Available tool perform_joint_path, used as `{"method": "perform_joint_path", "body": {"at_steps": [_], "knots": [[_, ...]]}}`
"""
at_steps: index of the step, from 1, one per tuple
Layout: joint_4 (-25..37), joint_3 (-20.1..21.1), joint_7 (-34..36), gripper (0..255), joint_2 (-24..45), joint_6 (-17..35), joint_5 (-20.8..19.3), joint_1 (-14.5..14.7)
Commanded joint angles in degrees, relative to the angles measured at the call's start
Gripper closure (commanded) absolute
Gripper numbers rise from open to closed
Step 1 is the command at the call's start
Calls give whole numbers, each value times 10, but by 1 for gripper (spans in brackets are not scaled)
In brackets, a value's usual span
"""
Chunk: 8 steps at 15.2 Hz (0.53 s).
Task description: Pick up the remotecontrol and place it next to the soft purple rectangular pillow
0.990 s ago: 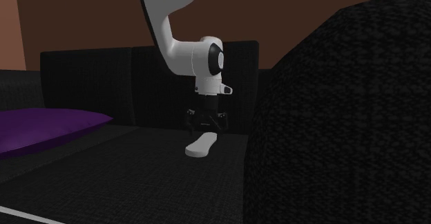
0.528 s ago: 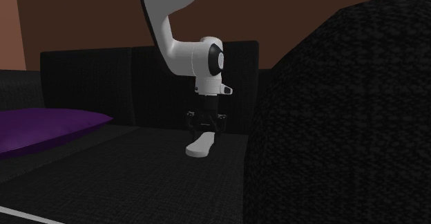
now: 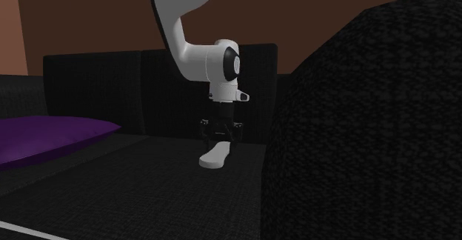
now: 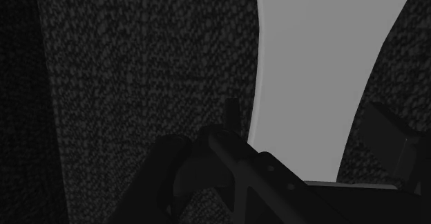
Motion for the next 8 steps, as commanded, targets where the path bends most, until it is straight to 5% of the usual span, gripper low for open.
{"method": "perform_joint_path", "body": {"at_steps": [1, 8], "knots": [[0, 0, 0, 255, 0, 0, 0, 0], [21, -2, 6, 255, -25, -46, -6, 1]]}}
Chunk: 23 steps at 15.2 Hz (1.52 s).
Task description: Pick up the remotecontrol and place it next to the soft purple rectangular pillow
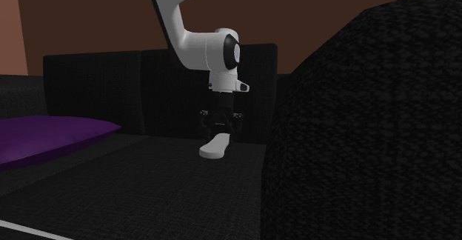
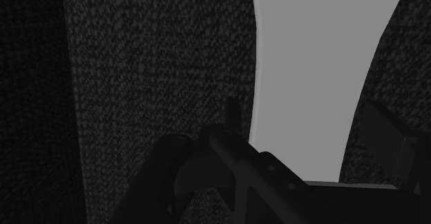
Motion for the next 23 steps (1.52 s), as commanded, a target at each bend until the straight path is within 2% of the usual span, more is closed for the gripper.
{"method": "perform_joint_path", "body": {"at_steps": [1, 23], "knots": [[10, -1, 1, 255, -5, -15, -1, 0], [124, -4, 16, 255, -47, -171, -12, 0]]}}
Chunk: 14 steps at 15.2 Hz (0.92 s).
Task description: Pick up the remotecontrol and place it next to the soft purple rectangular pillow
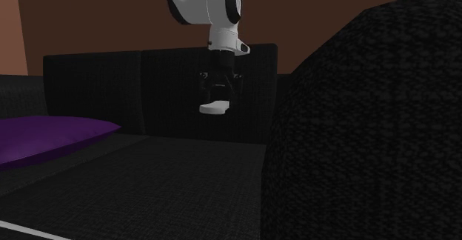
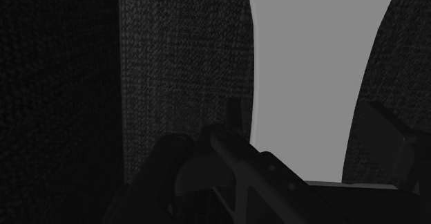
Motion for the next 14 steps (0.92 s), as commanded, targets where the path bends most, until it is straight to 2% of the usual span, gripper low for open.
{"method": "perform_joint_path", "body": {"at_steps": [1, 7, 14], "knots": [[12, 0, 2, 255, -3, -15, -1, 0], [54, 0, 4, 255, -4, -58, -1, -1], [-38, 36, 90, 255, -74, -29, -9, 51]]}}
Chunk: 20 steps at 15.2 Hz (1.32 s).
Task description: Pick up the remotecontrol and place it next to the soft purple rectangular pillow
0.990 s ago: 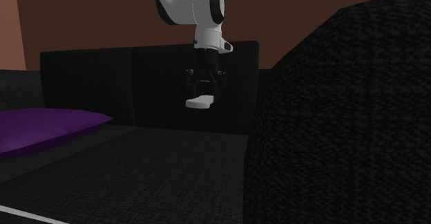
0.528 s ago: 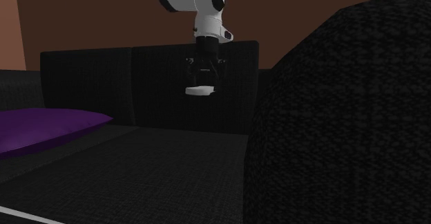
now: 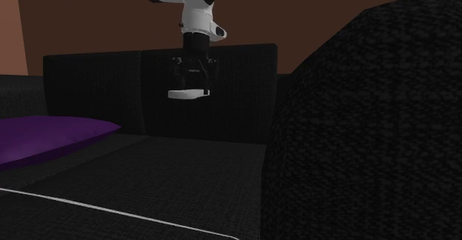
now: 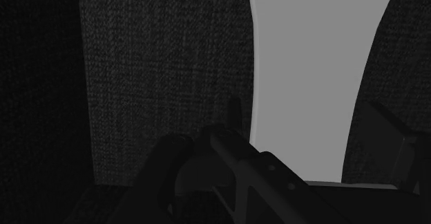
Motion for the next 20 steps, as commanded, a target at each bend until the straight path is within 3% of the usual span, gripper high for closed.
{"method": "perform_joint_path", "body": {"at_steps": [1, 10, 20], "knots": [[-26, 12, 27, 255, -19, 9, -1, 15], [-82, 70, 143, 255, -65, 28, 0, 75], [-80, 139, 278, 255, -62, 39, 2, 141]]}}
